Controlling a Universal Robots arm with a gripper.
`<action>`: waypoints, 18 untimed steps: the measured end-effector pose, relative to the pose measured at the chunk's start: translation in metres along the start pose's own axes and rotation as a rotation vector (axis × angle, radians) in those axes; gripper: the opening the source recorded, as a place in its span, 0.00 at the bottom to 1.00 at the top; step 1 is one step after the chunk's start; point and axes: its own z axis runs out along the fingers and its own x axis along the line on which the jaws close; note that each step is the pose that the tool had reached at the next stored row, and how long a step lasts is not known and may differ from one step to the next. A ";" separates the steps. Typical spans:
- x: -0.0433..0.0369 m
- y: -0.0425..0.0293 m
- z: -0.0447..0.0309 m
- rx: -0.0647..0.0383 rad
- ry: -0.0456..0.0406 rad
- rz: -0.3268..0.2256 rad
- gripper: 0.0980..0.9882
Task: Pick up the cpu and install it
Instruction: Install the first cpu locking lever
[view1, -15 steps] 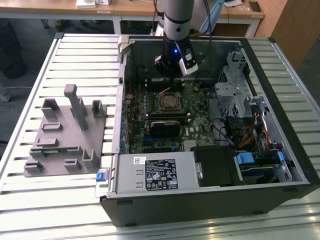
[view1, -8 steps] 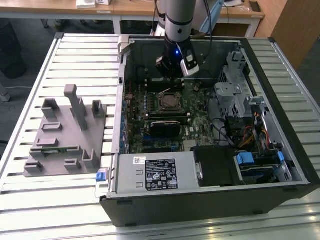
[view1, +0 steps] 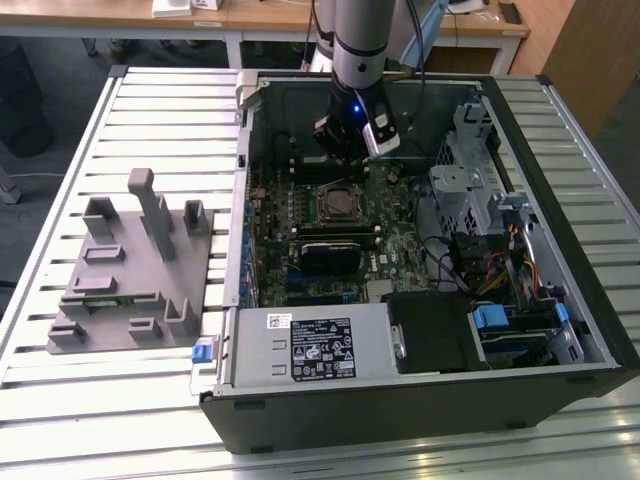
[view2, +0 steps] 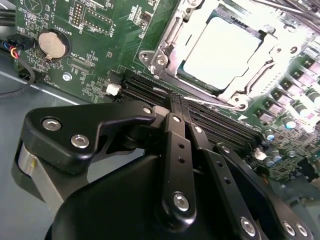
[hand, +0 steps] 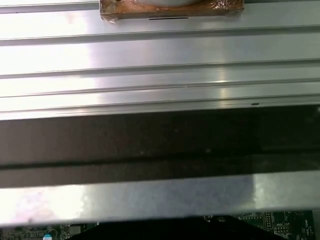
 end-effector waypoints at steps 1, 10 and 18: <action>-0.0007 0.0001 0.0008 0.000 0.0002 0.000 0.01; -0.0050 0.0002 0.0080 0.000 0.0019 0.000 0.01; -0.0060 -0.0002 0.0112 0.000 0.0023 0.000 0.01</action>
